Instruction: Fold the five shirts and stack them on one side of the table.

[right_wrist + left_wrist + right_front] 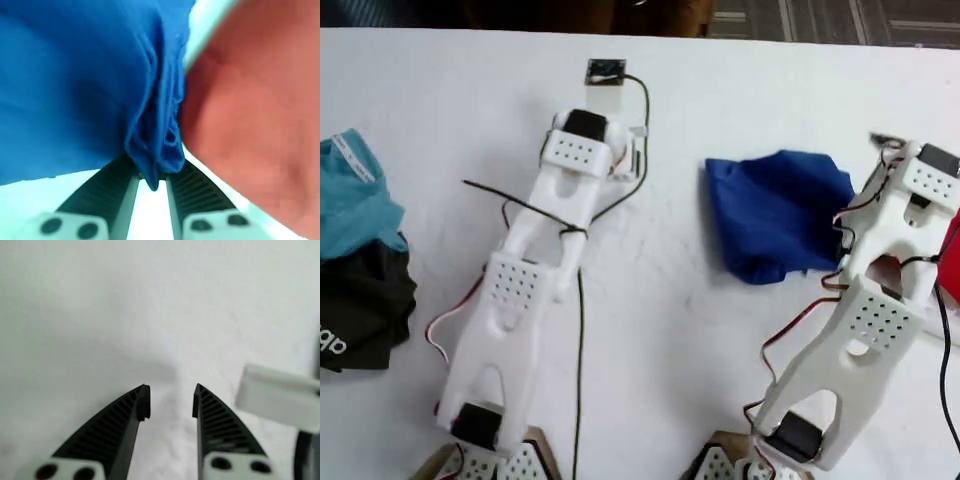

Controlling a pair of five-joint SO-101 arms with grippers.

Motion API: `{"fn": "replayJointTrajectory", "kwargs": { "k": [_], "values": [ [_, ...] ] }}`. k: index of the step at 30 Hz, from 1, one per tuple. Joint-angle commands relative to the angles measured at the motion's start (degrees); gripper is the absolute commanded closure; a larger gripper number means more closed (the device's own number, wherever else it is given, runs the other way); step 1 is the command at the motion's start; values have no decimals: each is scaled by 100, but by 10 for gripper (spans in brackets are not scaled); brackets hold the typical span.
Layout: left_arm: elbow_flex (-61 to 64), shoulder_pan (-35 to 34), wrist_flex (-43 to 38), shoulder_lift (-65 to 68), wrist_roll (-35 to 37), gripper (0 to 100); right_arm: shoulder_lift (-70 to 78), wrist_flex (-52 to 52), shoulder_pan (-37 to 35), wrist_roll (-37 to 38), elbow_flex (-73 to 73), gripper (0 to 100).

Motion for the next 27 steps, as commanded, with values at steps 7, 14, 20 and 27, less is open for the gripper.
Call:
{"fn": "replayJointTrajectory", "kwargs": {
  "k": [7, 14, 20, 27],
  "values": [
    [-215, 53, 26, -114, -70, 834, -778, 136, 4, 325, -325, 892],
    [-215, 62, -18, -97, -70, 834, -1420, 145, 242, 668, -352, 819],
    [-215, 70, -18, -88, -79, 834, -1455, -637, -110, 905, -756, 822],
    [-215, 70, 9, -70, -79, 834, -479, -1516, -831, 914, -2066, 822]
  ]
}}
